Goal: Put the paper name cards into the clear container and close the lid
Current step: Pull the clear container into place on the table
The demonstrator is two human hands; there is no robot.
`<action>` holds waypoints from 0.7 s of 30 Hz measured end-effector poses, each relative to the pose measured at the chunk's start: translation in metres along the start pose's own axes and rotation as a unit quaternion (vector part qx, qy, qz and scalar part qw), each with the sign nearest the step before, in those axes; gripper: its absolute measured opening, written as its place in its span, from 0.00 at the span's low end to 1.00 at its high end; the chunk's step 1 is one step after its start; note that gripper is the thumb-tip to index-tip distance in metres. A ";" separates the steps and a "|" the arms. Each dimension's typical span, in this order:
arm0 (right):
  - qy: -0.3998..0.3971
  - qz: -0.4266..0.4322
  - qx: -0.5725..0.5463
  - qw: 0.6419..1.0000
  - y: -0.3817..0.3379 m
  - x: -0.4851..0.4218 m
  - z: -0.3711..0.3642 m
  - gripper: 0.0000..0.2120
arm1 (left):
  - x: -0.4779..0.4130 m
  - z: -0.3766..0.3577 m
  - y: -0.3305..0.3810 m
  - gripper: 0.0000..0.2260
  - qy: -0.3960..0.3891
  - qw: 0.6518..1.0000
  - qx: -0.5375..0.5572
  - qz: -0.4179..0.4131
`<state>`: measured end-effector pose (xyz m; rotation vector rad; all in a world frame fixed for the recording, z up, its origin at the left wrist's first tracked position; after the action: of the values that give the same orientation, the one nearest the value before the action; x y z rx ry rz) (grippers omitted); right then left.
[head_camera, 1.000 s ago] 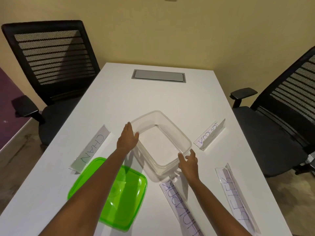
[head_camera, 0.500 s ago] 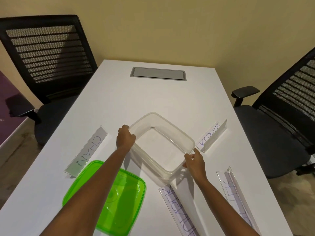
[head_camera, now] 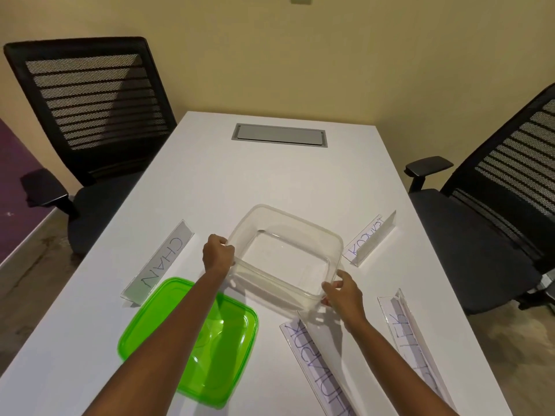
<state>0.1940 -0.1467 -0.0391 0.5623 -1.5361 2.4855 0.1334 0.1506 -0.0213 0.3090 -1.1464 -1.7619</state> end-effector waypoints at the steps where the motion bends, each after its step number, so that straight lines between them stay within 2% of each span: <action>1: 0.006 0.008 0.016 1.000 -0.003 -0.001 0.003 0.22 | 0.003 0.001 -0.003 0.06 0.002 1.000 0.010 0.005; 9: 0.046 0.057 0.091 0.993 -0.028 -0.017 0.027 0.13 | 0.036 0.000 -0.020 0.06 -0.013 0.994 0.094 0.053; 14: 0.054 0.071 0.112 0.990 -0.036 -0.028 0.034 0.15 | 0.048 -0.008 -0.025 0.06 -0.020 0.991 0.118 0.067; 17: 0.050 0.073 0.130 0.988 -0.035 -0.033 0.034 0.16 | 0.052 -0.011 -0.028 0.13 -0.024 0.991 0.113 0.072; 21: 0.053 0.071 0.118 0.989 -0.032 -0.032 0.035 0.18 | 0.054 -0.011 -0.032 0.12 -0.020 0.991 0.112 0.076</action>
<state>0.2419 -0.1616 -0.0119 0.3566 -1.2954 2.7773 0.0949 0.1027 -0.0381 0.3129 -1.3651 -1.5151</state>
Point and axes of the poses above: each hand's wrist, its own x-axis away from the middle knuckle, its own z-axis out of the back of the hand, y = z × x, the point moved 8 cm from there along -x, towards the middle knuckle, and after that the axes turned 2 degrees about y, right-handed, at the moved point
